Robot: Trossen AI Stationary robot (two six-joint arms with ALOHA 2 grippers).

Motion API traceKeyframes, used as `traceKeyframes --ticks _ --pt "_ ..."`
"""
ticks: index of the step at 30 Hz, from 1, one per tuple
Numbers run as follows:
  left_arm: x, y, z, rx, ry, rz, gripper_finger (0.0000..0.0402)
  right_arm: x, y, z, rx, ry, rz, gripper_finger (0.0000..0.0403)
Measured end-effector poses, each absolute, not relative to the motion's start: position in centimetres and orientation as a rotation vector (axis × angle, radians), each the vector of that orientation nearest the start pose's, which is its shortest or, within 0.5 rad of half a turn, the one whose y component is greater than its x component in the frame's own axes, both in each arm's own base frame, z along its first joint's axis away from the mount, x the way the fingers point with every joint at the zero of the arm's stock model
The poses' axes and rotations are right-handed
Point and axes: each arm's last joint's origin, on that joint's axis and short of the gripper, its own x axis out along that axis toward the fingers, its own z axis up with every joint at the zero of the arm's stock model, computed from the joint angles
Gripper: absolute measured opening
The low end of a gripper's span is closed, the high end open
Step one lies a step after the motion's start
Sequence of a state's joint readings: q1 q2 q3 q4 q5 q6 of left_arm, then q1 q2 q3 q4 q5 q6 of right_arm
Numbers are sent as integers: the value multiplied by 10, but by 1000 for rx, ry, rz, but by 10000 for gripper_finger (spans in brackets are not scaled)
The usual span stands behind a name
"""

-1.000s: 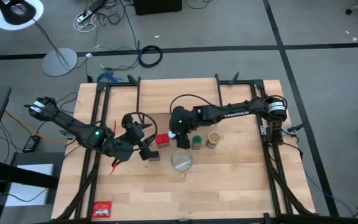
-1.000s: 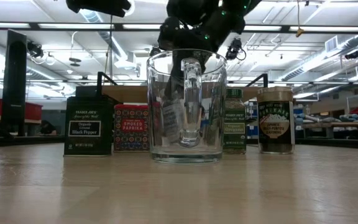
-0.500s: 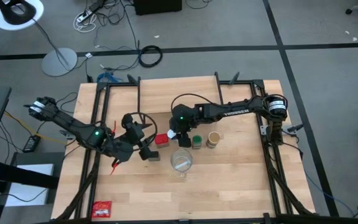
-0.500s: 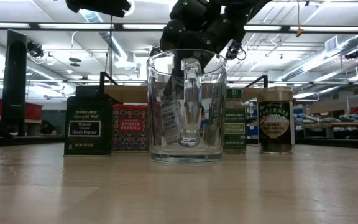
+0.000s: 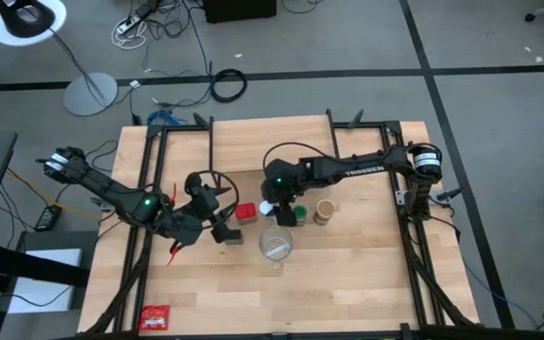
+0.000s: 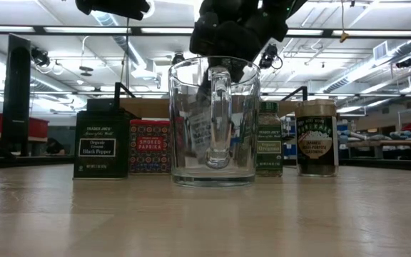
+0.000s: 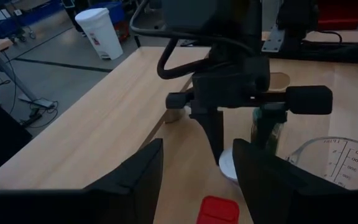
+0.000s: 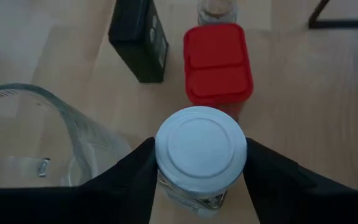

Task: Shelf spices
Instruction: Remove the white seasoning bottle from the shelf, then move the shelf to the top center of the table

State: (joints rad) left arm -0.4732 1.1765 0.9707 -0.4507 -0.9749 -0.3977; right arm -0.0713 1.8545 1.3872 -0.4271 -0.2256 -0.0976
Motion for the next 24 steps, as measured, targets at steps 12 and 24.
traceKeyframes --ticks 12,24 --pt "222 -87 305 53 384 568 198 400 -17 227 46 871 199 253" --pt "228 -88 317 146 294 615 198 385 -11 287 -68 716 124 238"
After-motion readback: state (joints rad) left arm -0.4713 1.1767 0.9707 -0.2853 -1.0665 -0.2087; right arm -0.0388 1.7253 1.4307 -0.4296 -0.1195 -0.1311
